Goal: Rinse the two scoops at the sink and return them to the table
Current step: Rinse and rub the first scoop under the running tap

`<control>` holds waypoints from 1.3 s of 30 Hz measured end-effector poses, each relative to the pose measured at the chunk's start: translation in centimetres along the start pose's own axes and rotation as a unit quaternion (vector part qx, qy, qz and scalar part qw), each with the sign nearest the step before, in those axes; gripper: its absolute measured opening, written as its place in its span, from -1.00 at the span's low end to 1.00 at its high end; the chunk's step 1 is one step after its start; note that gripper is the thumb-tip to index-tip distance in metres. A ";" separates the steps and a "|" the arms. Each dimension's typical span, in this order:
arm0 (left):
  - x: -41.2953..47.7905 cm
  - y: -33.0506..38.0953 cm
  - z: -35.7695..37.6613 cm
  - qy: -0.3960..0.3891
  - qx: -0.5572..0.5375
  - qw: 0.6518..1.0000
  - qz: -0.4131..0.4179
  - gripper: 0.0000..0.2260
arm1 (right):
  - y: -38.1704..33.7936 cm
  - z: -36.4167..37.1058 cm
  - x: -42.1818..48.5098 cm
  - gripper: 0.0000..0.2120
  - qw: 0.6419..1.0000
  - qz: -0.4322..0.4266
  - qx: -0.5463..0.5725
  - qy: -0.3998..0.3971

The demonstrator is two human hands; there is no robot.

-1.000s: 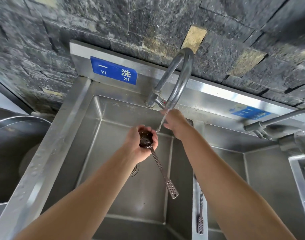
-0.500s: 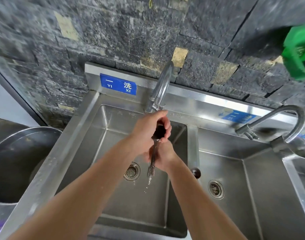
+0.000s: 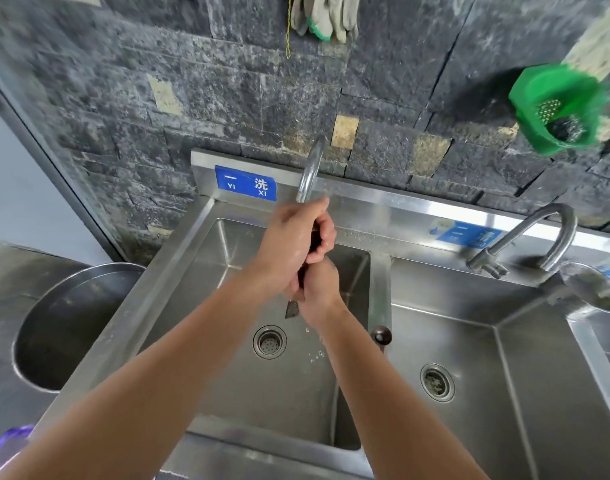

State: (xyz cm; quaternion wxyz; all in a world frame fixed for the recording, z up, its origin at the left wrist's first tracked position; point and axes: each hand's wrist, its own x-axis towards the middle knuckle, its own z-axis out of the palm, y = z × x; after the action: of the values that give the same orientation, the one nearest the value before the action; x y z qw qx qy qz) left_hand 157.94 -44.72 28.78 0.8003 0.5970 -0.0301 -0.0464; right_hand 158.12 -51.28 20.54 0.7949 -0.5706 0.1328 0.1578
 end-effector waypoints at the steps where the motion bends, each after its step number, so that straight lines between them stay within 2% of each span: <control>1: -0.2 0.1 0.3 0.013 -0.002 1.000 0.005 -0.57 | 0.1 0.1 -0.4 -0.30 1.000 -0.018 -0.011 0.006; 3: -0.1 0.6 0.7 0.050 -0.010 0.999 0.001 -0.58 | 0.8 0.3 -1.6 -0.32 0.996 -0.055 -0.073 0.002; 7: -1.0 -0.6 1.0 0.087 -0.022 0.995 -0.034 -0.60 | 2.2 -1.2 -2.8 -0.48 0.991 -0.039 -0.123 0.017; 12: -2.7 -1.8 2.2 0.091 -0.043 0.994 -0.036 -0.53 | 1.5 -0.9 -4.0 -0.74 0.997 -0.017 -0.027 0.074; 14: -2.5 -0.5 2.9 0.093 -0.068 0.993 -0.035 -0.52 | 2.5 -1.8 -4.7 -0.68 0.995 -0.015 -0.056 0.082; 18: -1.8 3.1 3.2 0.095 -0.089 0.991 0.015 -0.56 | 6.4 -5.5 -5.7 -0.49 0.971 0.013 -0.226 0.080; 19: -1.7 3.5 3.1 0.094 -0.081 0.992 0.027 -0.56 | 6.8 -6.2 -5.7 -0.46 0.971 0.023 -0.222 0.088; 21: -1.9 3.4 3.0 0.100 -0.068 0.992 0.017 -0.59 | 6.6 -6.6 -5.7 -0.49 0.984 0.041 -0.144 0.097; 25: -2.5 1.8 3.4 0.118 -0.102 0.988 -0.005 -0.62 | 4.3 -5.4 -5.4 -0.53 0.979 -0.016 -0.150 0.135; 27: -2.5 1.6 3.8 0.122 -0.109 0.986 0.005 -0.62 | 3.8 -4.9 -5.8 -0.51 0.963 -0.091 -0.191 0.166; 29: -2.5 1.5 4.0 0.132 -0.124 0.983 0.001 -0.64 | 3.7 -4.4 -6.5 -0.60 0.933 -0.185 -0.254 0.174; 31: -2.5 1.2 4.0 0.139 -0.145 0.979 -0.022 -0.67 | 3.3 -3.6 -7.3 -0.67 0.920 -0.259 -0.252 0.151; 34: -2.8 0.5 3.7 0.146 -0.164 0.974 -0.060 -0.66 | 2.9 -3.0 -7.9 -0.69 0.931 -0.321 -0.167 0.052; 36: -2.8 0.6 3.0 0.144 -0.183 0.970 -0.075 -0.65 | 3.2 -3.3 -7.8 -0.72 0.936 -0.308 -0.168 0.007; 39: -2.4 1.2 1.2 0.144 -0.208 0.964 -0.082 -0.64 | 5.1 -5.4 -7.1 -0.73 0.944 -0.225 -0.239 -0.026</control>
State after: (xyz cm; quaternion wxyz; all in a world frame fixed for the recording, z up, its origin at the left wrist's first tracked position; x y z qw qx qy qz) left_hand 155.47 -45.25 30.33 0.8961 0.4185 0.1445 -0.0306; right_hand 149.39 -55.59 17.25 0.6534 -0.7543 -0.0620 0.0167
